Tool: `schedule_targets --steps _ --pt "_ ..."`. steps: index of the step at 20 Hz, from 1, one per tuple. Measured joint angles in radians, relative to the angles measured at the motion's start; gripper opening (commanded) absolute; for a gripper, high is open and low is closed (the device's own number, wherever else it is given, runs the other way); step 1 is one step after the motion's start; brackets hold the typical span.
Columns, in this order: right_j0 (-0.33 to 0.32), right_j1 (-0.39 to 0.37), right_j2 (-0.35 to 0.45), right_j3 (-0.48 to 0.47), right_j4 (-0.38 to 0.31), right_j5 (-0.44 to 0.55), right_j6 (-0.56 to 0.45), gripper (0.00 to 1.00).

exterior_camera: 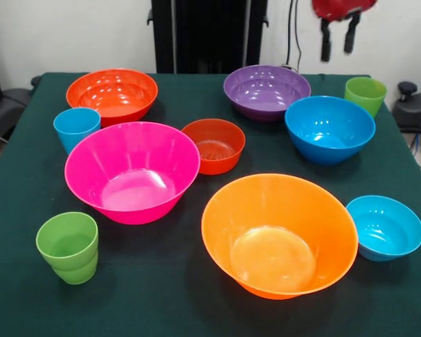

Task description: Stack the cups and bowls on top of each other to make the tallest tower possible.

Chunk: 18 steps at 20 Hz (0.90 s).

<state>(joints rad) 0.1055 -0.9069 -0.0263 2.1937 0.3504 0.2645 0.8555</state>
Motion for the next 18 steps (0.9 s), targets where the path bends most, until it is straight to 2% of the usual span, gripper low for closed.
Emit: schedule_targets --steps 2,3,6,8,12,18 --pt "0.057 -0.011 -0.043 -0.024 -0.025 0.142 0.019 1.00" --pt "0.089 -0.021 -0.071 -0.039 -0.044 0.255 0.038 1.00" --pt "0.107 -0.040 -0.106 -0.060 -0.078 0.405 0.074 1.00" --pt "0.094 -0.050 -0.124 -0.072 -0.103 0.465 0.096 1.00" --pt "0.008 -0.060 -0.156 -0.106 -0.175 0.481 0.118 1.00" --pt "-0.144 -0.077 -0.153 -0.123 -0.217 0.432 0.118 1.00"
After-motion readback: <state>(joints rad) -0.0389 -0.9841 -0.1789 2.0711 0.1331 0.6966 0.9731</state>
